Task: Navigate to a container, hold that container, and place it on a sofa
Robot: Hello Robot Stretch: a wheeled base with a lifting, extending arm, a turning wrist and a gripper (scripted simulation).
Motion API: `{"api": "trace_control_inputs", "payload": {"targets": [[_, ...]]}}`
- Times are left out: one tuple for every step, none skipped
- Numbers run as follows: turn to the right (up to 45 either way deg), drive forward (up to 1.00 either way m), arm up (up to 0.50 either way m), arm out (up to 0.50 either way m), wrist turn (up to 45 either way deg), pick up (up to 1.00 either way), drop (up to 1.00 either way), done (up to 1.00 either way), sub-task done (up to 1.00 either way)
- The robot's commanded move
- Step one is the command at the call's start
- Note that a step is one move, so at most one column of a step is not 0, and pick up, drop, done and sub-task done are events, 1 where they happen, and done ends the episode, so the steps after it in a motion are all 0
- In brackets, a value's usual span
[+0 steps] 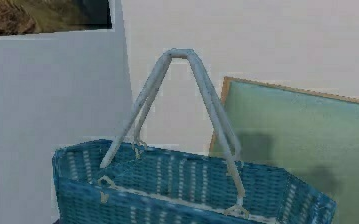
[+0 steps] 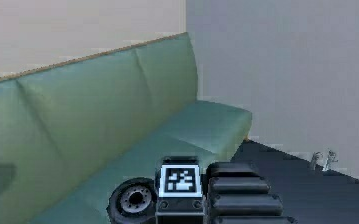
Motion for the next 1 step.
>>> {"api": "trace_control_inputs", "payload": {"targets": [[-45.0, 0.0, 0.0, 0.0, 0.0, 0.0, 0.0, 0.0, 0.0]]}}
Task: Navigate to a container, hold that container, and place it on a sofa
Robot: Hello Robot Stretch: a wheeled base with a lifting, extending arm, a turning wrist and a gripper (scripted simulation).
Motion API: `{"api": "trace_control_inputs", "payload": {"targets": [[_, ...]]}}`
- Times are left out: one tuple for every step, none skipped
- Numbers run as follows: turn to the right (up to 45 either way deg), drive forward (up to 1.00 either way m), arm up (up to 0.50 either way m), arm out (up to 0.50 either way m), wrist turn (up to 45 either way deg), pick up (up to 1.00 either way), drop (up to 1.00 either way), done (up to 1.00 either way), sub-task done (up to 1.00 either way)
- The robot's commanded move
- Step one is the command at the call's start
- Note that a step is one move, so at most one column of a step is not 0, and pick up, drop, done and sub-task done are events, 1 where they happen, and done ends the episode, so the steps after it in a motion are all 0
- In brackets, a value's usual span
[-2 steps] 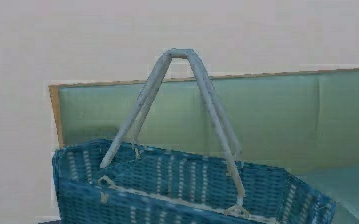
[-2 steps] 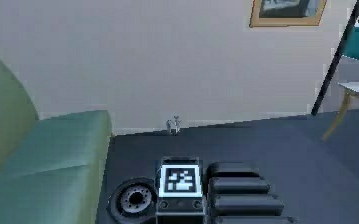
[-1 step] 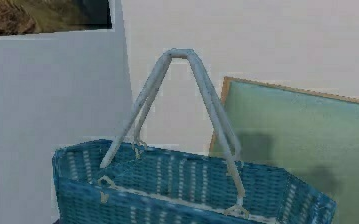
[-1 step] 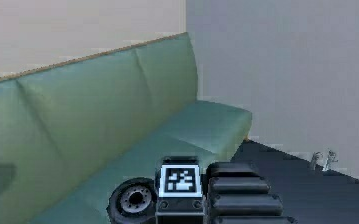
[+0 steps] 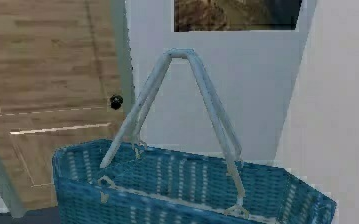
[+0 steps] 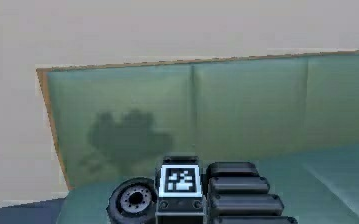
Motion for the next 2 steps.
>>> {"api": "trace_control_inputs", "payload": {"targets": [[-45.0, 0.0, 0.0, 0.0, 0.0, 0.0, 0.0, 0.0, 0.0], [-18.0, 0.0, 0.0, 0.0, 0.0, 0.0, 0.0, 0.0, 0.0]]}}
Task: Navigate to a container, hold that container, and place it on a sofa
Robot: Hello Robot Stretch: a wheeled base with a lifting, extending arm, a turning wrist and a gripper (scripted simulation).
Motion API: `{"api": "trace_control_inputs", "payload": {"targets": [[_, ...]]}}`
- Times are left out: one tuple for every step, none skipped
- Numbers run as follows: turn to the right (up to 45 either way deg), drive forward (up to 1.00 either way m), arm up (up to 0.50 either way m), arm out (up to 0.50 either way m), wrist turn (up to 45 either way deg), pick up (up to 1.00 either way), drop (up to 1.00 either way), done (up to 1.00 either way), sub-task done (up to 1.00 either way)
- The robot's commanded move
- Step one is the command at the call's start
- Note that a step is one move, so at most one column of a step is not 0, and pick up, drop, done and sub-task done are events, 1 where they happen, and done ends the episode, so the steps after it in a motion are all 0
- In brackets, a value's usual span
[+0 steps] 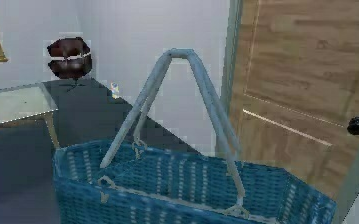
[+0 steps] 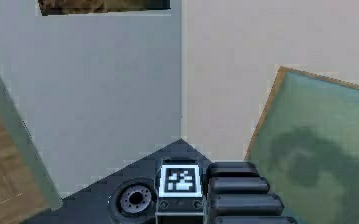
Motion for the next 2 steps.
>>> {"api": "trace_control_inputs", "payload": {"targets": [[45.0, 0.0, 0.0, 0.0, 0.0, 0.0, 0.0, 0.0, 0.0], [45.0, 0.0, 0.0, 0.0, 0.0, 0.0, 0.0, 0.0, 0.0]]}}
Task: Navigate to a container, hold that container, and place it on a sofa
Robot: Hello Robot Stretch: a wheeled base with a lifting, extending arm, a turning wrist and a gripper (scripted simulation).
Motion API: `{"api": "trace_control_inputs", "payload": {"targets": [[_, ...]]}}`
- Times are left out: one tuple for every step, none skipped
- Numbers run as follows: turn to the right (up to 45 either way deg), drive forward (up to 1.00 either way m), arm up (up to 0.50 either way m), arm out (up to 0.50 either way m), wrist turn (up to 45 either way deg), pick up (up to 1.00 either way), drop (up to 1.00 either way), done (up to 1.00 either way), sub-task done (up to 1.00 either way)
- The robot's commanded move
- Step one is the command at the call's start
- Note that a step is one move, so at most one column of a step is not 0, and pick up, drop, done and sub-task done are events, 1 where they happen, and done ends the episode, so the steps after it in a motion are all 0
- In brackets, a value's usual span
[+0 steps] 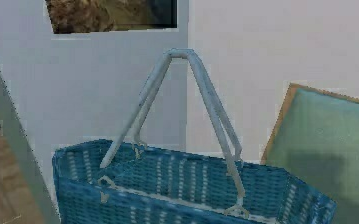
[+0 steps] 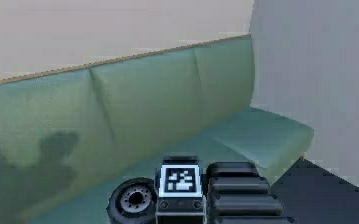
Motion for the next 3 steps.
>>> {"api": "trace_control_inputs", "payload": {"targets": [[45.0, 0.0, 0.0, 0.0, 0.0, 0.0, 0.0, 0.0, 0.0], [12.0, 0.0, 0.0, 0.0, 0.0, 0.0, 0.0, 0.0, 0.0], [-45.0, 0.0, 0.0, 0.0, 0.0, 0.0, 0.0, 0.0, 0.0]]}}
